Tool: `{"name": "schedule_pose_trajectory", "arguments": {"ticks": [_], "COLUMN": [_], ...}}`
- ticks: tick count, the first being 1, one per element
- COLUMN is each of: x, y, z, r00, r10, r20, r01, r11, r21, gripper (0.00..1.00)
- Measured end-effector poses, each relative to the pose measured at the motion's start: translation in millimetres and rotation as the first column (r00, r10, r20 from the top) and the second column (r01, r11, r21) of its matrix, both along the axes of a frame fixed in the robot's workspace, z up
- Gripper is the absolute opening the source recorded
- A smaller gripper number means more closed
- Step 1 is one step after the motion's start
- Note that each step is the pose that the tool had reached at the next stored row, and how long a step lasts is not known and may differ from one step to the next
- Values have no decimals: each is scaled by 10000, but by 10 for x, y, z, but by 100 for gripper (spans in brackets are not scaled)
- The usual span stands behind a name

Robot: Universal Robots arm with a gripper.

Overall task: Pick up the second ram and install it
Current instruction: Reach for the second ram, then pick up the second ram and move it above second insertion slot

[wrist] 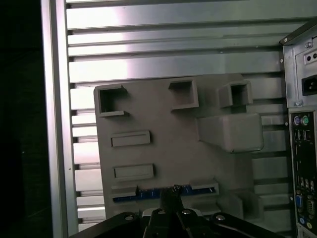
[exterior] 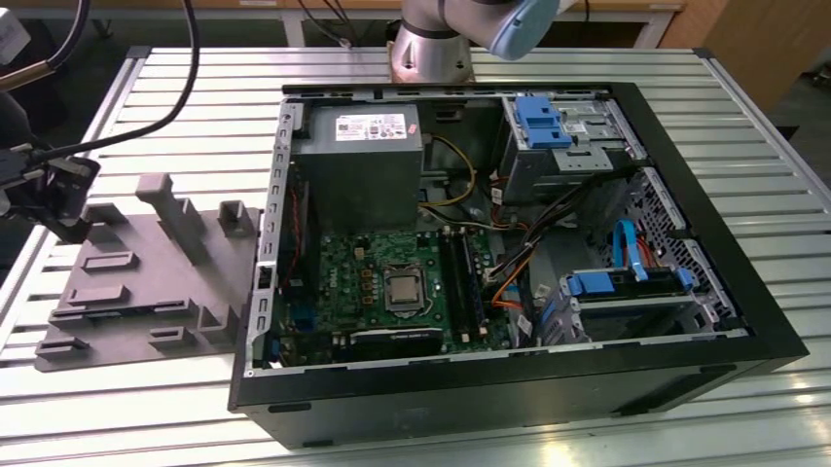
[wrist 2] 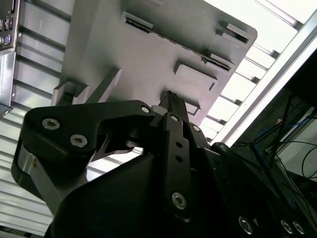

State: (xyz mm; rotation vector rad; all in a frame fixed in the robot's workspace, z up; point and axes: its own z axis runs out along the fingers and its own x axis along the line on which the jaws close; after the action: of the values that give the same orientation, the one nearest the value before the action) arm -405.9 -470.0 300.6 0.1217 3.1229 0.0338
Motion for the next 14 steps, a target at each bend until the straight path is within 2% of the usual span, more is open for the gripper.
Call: {"name": "schedule_pose_trajectory", "arguments": {"ticks": [14], "x": [0], "y": [-7], "z": [-12], "r00": [10000], "r10": [0], "r20": [-4], "r01": [0], "r11": [10000], "r21": [0], "gripper": [11]}}
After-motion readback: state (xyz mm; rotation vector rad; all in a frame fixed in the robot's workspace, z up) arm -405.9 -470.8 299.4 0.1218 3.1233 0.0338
